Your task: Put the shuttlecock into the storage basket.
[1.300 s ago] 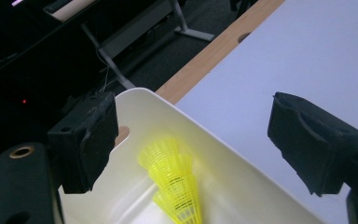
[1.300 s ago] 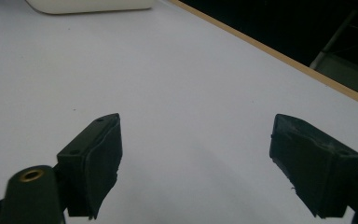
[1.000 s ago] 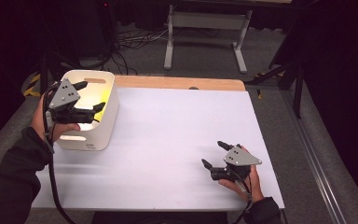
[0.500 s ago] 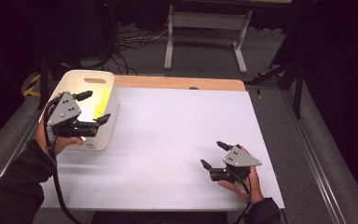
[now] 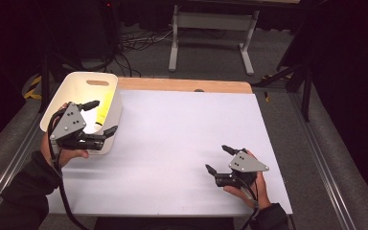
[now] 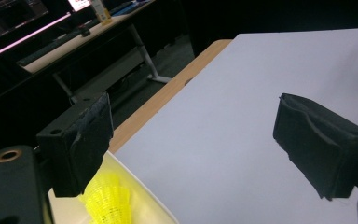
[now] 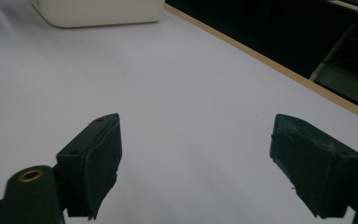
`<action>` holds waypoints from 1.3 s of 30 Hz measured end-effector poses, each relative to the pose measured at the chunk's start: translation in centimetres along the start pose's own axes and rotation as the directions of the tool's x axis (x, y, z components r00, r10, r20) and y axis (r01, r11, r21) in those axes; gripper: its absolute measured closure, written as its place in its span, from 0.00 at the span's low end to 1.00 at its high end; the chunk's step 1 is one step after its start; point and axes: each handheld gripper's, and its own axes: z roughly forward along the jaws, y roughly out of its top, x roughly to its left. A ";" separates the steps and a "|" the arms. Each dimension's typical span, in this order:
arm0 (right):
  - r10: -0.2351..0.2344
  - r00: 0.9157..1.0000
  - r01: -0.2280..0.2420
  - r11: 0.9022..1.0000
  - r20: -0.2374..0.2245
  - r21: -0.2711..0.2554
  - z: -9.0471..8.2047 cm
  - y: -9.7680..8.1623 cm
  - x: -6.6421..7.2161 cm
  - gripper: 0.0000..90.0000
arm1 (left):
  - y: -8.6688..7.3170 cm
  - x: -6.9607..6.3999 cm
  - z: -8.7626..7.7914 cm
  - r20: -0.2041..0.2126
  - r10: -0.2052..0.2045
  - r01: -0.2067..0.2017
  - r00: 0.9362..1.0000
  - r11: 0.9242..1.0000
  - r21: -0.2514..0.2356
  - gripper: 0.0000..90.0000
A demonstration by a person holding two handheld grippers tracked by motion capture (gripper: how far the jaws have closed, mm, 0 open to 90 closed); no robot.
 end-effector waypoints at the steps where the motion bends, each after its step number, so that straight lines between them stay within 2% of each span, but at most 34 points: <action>1: 0.000 1.000 0.000 1.000 0.000 0.000 0.0 0.0 0.0 0.20 | 0.0 0.0 0.0 0.000 0.000 0.000 1.000 1.000 0.000 0.14; 11: -0.002 1.000 0.002 1.000 -0.001 -0.003 -0.1 0.1 0.1 0.20 | -0.3 -1.3 0.1 0.036 0.000 0.001 0.999 1.000 -0.018 0.13; 18: -0.007 1.000 0.007 1.000 -0.001 -0.005 -0.1 0.2 0.2 0.20 | -0.7 -2.1 0.3 0.049 0.018 -0.017 0.999 1.000 -0.011 0.12; 27: -0.018 1.000 0.018 1.000 -0.006 -0.006 -0.1 0.3 0.4 0.20 | -1.3 -3.3 0.6 0.102 0.025 -0.022 0.995 0.999 -0.029 0.10; 39: -0.029 1.000 0.029 1.000 -0.010 -0.008 -0.1 0.3 0.7 0.19 | -2.1 -4.8 1.1 0.124 0.048 -0.045 0.991 0.999 -0.028 0.10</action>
